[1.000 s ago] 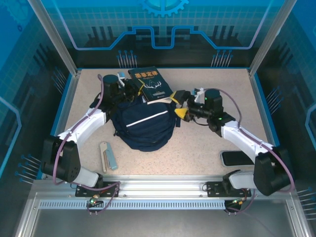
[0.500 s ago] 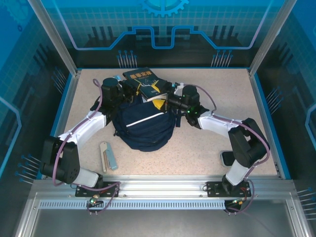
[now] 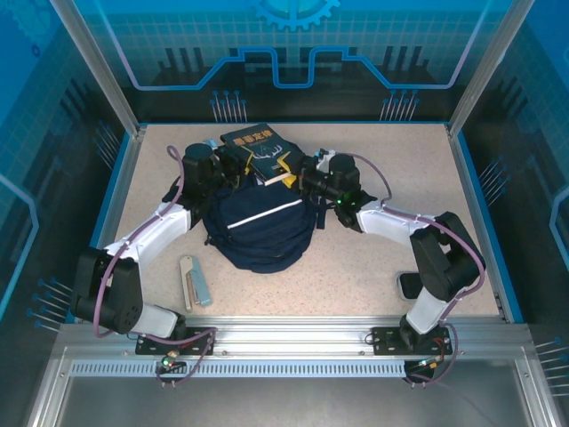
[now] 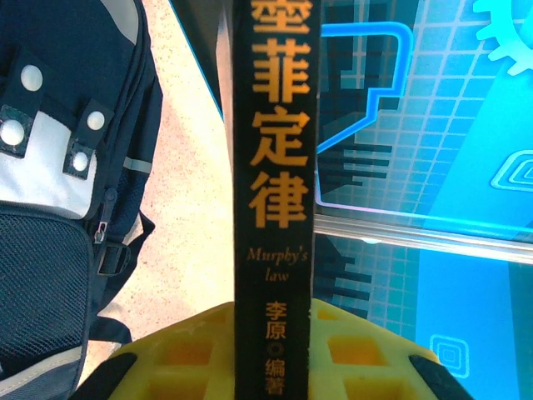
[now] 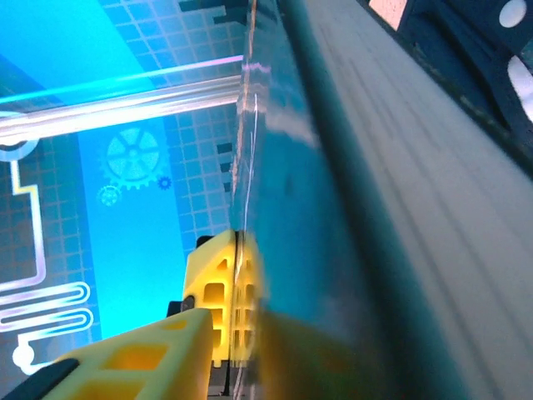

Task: Pack the student bag
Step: Pass the book.

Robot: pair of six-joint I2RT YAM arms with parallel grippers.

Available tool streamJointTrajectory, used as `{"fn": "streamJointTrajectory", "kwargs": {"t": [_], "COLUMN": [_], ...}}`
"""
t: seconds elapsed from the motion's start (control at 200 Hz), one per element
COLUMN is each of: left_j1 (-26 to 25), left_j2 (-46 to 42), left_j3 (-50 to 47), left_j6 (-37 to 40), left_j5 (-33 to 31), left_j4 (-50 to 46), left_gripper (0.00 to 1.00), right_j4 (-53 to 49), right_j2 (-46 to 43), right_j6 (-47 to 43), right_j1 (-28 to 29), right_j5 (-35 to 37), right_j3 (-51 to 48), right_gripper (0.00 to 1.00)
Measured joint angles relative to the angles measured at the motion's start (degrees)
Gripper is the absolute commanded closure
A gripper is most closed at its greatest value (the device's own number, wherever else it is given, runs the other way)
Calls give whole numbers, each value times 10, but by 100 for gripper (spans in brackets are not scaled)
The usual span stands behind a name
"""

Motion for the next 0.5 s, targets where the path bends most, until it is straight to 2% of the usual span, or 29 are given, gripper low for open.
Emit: {"fn": "streamJointTrajectory", "kwargs": {"t": [0.105,0.165,0.21,0.29,0.355,0.415,0.5], "left_j1": [0,-1,-2,-4,-4,-4,-4], "left_j2": [0,0,0,-3,-12,-21,-26], "left_j3": [-2,-4,-6,-6,-6,-5,7], "left_j6": [0,1,2,11,27,48,83], "left_j5": [0,2,3,6,9,9,13], "left_j4": [0,-3,-7,-17,-34,-59,-105], "left_gripper": [93,88,79,56,42,32,23], "right_j4": [-22,-35,-46,-71,-100,-136,-200], "right_j2": [-4,-11,-18,-30,-40,-53,-76], "right_j6": [-8,-15,-22,-35,-54,-75,-113], "right_j1": [0,-1,-2,-3,-6,-12,-26], "right_j5": [-1,0,0,0,0,2,9], "right_j3": [0,0,0,0,1,1,2], "right_gripper": [77,82,85,89,90,91,91]}}
